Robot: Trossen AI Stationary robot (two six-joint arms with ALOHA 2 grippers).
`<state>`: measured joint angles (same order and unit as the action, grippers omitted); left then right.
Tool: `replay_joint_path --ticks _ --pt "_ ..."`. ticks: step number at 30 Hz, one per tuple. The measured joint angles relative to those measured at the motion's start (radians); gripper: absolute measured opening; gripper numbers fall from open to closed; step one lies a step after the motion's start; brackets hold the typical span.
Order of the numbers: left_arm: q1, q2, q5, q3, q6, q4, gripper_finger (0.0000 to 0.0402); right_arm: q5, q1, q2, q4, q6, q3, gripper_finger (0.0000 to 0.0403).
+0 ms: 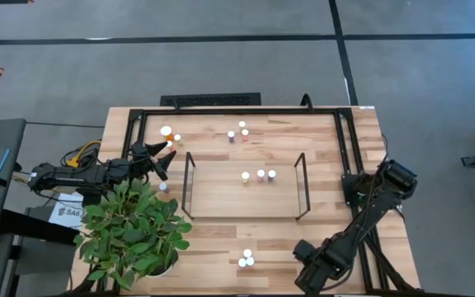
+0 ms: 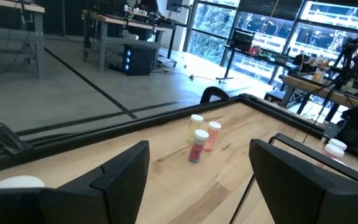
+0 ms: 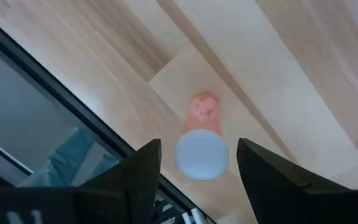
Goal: Pick and place medicine bottles onto shelf by color
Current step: Put the red pill bottle on the shelf
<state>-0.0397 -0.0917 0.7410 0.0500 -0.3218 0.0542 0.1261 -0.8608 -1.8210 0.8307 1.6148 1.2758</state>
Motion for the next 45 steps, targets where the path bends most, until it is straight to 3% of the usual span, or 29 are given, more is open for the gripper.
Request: replay_joint_path --ticks 6,25,33,45 --pt "0.000 0.000 0.000 0.000 0.000 0.000 0.0265 -0.009 0.000 0.000 0.007 -0.001 0.000 0.0227" --pt "0.000 0.000 0.000 0.000 0.000 0.000 0.0265 -0.014 0.000 0.000 -0.004 0.000 0.000 0.0145" --pt "0.000 0.000 0.000 0.000 0.000 0.000 0.0265 -0.004 0.009 0.000 0.001 0.001 0.002 0.0141" --pt "0.000 0.000 0.000 0.000 0.000 0.000 0.0265 0.004 0.088 0.000 0.232 -0.060 0.168 0.0138"
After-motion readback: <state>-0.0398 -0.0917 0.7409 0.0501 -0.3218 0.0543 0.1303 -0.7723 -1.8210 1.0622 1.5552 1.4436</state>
